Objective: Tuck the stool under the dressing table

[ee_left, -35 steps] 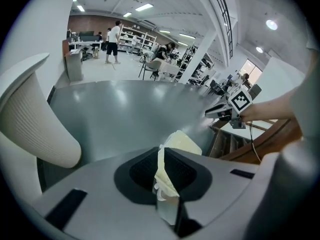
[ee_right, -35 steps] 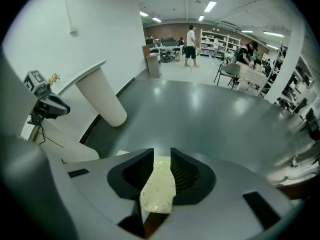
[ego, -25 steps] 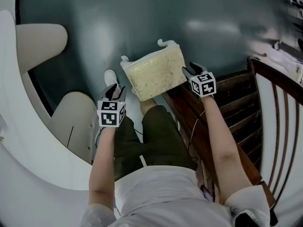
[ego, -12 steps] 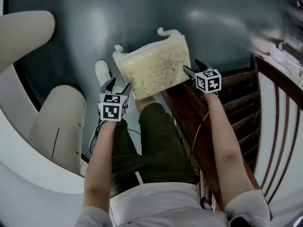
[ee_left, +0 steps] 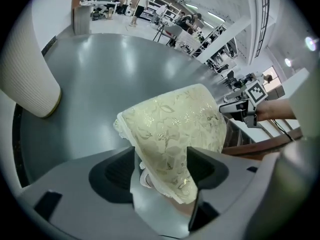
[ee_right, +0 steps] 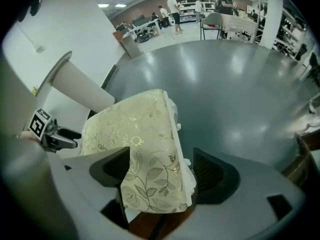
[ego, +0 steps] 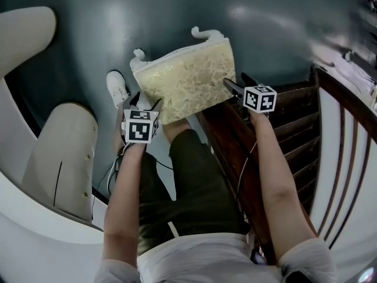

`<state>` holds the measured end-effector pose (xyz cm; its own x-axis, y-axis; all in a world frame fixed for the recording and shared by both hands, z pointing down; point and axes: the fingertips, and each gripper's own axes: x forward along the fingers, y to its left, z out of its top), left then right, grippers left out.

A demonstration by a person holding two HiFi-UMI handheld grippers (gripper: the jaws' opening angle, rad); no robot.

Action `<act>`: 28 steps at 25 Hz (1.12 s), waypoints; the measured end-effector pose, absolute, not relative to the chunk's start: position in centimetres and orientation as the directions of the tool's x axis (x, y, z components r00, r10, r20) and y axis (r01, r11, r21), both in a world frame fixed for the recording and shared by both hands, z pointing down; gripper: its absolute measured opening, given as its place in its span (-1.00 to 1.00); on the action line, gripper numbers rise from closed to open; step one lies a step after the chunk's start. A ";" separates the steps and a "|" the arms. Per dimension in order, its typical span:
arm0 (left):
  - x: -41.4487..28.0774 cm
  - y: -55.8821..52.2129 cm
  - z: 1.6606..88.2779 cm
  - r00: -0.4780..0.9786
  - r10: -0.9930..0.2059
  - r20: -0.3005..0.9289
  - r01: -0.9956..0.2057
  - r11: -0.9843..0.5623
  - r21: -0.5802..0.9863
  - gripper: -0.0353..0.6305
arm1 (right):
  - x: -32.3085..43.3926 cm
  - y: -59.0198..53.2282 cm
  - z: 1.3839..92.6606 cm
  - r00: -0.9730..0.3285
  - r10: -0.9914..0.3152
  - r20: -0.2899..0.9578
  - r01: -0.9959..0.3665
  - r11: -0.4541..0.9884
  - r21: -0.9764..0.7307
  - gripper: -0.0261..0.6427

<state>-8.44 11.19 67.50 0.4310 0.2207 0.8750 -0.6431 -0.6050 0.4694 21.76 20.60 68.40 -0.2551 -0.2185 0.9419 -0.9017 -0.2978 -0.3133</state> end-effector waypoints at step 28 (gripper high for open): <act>-7.7 15.6 69.4 0.423 0.211 0.881 -0.722 -0.509 0.468 0.00 | 19.7 20.2 70.2 -0.350 -0.203 0.915 -0.914 -0.142 -0.381 0.33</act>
